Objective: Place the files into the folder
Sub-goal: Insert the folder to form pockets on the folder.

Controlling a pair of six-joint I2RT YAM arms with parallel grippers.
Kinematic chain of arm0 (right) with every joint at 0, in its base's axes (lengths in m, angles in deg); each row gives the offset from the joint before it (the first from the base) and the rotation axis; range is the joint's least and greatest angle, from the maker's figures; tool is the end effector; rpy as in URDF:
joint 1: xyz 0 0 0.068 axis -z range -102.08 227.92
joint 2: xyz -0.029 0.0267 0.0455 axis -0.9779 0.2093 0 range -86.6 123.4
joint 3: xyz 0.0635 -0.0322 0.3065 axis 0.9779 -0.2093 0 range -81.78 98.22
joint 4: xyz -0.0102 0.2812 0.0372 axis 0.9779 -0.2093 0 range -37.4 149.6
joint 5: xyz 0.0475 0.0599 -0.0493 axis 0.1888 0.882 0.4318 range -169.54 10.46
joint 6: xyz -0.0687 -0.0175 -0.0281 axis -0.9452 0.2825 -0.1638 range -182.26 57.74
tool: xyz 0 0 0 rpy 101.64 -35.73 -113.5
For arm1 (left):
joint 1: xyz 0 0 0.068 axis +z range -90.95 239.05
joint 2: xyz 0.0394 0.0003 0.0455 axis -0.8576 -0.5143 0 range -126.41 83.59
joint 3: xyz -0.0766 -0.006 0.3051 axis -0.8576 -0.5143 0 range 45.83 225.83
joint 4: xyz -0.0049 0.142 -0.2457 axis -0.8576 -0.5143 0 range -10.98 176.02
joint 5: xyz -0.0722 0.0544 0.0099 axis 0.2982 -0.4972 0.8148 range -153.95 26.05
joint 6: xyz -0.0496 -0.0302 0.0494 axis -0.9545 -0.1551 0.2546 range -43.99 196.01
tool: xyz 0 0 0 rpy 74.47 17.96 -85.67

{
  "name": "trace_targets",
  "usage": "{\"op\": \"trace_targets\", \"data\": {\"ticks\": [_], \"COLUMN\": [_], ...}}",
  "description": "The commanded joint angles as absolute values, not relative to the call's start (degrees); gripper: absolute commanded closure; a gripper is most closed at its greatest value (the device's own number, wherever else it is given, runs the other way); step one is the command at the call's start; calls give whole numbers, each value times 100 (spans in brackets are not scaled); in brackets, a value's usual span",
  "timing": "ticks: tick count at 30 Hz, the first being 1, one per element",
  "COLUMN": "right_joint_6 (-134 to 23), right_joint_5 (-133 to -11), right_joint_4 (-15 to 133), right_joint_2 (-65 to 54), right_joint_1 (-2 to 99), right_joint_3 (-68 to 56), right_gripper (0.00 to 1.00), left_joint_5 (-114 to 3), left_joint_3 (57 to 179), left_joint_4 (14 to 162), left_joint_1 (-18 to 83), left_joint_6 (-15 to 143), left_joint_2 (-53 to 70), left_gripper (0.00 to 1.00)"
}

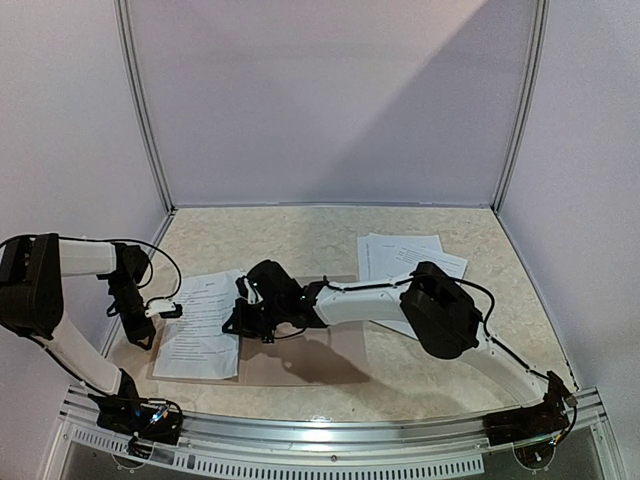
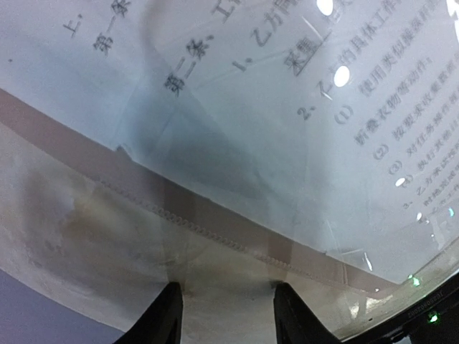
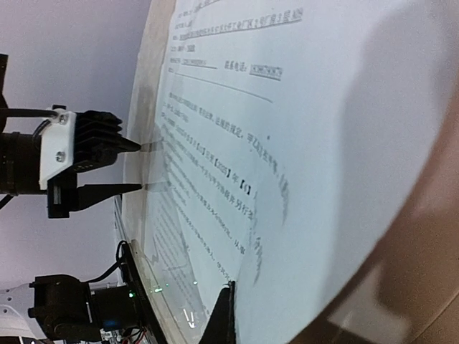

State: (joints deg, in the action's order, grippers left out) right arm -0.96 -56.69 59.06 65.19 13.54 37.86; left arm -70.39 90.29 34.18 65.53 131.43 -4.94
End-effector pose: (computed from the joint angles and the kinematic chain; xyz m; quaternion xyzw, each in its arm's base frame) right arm 0.2638 0.6082 0.0942 -0.1181 0.8573 0.4976 0.0600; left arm 0.2305 0.0335 0.1391 -0.4157 -0.9063 -0.0217 0.0729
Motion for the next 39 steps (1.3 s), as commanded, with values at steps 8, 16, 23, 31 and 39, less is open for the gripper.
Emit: {"op": "trace_targets", "data": {"ticks": [8, 16, 23, 31, 39], "right_joint_6": [384, 856, 1017, 694, -35], "right_joint_5": [-5592, -5922, -5837, -5984, -5864], "right_joint_4": [5894, 6293, 6364, 5999, 5145], "right_joint_2": [6881, 6759, 6783, 6339, 5632], "right_joint_1": [1323, 1316, 1317, 1402, 1395], "right_joint_3": [3898, 3565, 3622, 3410, 3048], "right_gripper": [100, 100, 97, 69, 51], "left_joint_5": [-6326, -6281, -6264, -6222, -5744], "left_joint_3": [8924, 8942, 8933, 9160, 9864], "left_joint_4": [3485, 3479, 3494, 3246, 2496], "left_joint_1": [6450, 6450, 6450, 6573, 6873], "left_joint_6": [13152, 13134, 13143, 13125, 13023], "left_joint_2": [-749, -747, -743, -792, -555], "left_gripper": [55, 55, 55, 58, 58]}}
